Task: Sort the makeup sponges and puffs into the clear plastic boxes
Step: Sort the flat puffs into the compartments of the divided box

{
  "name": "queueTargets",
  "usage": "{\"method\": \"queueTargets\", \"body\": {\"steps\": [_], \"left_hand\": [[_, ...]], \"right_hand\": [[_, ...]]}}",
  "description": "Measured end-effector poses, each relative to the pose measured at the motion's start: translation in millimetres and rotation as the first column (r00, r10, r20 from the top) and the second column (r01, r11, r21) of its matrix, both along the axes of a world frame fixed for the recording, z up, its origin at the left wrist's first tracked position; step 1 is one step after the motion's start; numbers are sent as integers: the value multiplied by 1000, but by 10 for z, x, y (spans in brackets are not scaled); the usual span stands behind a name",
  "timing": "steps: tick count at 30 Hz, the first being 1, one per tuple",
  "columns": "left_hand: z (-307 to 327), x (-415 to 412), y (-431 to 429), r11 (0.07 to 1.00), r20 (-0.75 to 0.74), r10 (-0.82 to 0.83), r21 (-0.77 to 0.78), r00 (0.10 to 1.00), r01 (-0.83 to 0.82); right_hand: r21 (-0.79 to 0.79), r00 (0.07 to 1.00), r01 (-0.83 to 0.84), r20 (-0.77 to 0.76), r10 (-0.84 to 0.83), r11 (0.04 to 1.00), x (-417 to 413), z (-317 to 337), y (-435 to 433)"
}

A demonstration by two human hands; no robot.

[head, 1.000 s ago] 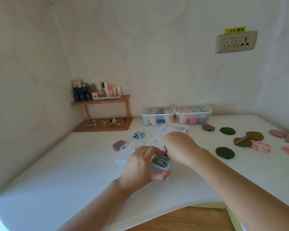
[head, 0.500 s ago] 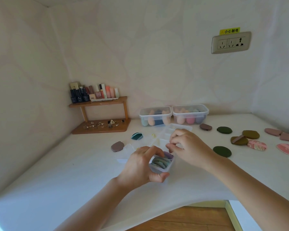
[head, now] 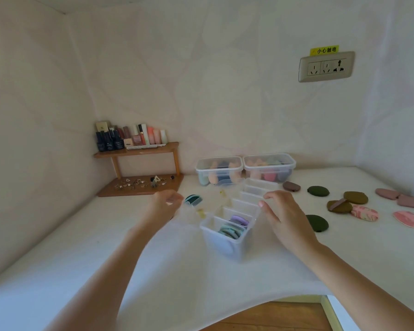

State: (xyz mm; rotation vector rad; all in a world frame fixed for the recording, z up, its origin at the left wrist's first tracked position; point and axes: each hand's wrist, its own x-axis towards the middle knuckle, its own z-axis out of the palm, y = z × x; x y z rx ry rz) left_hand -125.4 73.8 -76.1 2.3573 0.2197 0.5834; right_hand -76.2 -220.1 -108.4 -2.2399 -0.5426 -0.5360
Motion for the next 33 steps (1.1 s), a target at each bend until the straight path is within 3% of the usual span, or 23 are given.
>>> {"method": "queueTargets", "body": {"steps": [5,9,16,20,23,28,33], "left_hand": [[-199,61,362,952,-240,301,133,923,-276],[-206,72,373,954,-336,287,190,897,-234],[-138,55,442,969,-294,235,2,926,-245],[131,14,140,991,-27,134,-19,991,-134],[397,-13,-321,999,137,-39,30,990,35],[489,99,-1026,896,-69,-408,161,910,414],[394,216,-1298,873,-173,-444,135,879,468]], "right_hand": [[-4,996,84,-34,-84,996,181,133,160],[84,997,40,-71,-34,996,307,123,154],[185,997,7,-71,7,983,320,58,125],[209,996,-12,-88,31,978,299,51,104],[218,994,-14,-105,38,976,287,46,104],[225,993,-9,-113,36,974,271,59,102],[226,996,-12,-84,32,974,288,35,104]]}}
